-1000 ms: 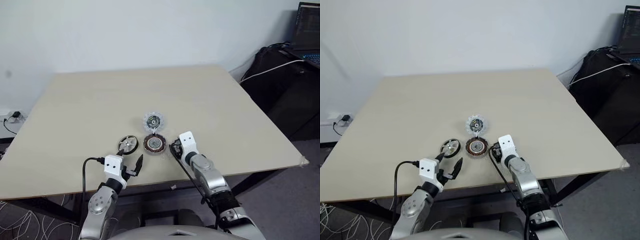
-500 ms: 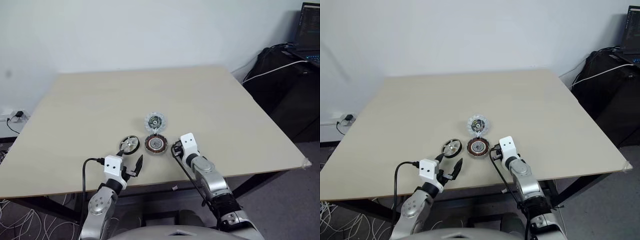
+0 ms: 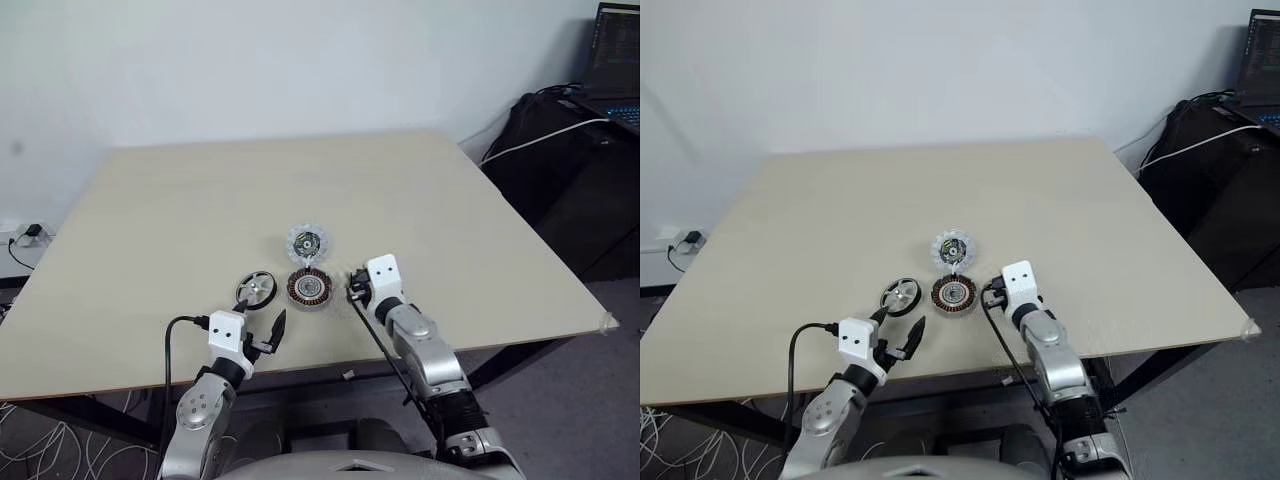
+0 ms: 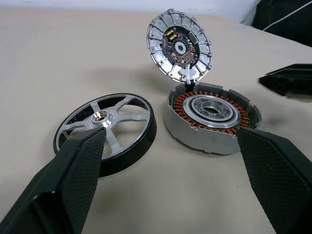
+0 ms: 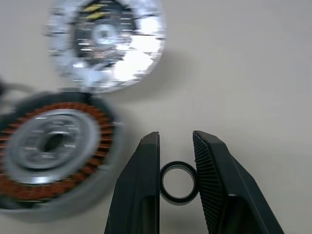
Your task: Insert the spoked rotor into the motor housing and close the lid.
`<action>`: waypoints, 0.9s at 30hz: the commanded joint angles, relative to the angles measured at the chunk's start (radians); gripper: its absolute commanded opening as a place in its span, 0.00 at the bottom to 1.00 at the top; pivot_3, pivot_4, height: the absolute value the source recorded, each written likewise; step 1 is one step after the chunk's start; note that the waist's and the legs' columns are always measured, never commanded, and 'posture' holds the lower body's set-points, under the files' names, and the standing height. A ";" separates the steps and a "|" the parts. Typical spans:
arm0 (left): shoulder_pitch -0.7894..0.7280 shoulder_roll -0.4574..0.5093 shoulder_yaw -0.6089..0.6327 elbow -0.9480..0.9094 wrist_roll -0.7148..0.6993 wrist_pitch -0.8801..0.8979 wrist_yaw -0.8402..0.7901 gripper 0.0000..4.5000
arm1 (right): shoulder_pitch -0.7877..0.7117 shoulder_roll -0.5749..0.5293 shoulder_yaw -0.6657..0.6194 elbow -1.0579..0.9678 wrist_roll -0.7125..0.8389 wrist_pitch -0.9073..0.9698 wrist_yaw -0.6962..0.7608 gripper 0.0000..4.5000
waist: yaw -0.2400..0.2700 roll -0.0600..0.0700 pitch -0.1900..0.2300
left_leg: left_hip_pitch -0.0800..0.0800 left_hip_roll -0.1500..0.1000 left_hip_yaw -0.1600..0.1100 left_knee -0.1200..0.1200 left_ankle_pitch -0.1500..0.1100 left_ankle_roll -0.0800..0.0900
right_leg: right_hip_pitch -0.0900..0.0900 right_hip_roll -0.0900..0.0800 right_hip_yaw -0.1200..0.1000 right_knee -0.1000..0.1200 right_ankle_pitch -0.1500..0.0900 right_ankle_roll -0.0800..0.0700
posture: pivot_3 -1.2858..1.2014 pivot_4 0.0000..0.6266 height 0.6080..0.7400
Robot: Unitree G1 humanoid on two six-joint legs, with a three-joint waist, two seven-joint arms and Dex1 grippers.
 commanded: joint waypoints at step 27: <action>0.002 -0.004 0.008 -0.032 -0.003 -0.017 0.014 1.00 | -0.181 0.080 0.117 0.253 -0.042 -0.074 0.062 0.16 | -0.007 0.000 0.000 | 0.001 0.000 0.000 -0.001 0.000 -0.001 | 0.000 0.000 0.000 0.000 0.001 -0.002 | 0.52 0.00 1.00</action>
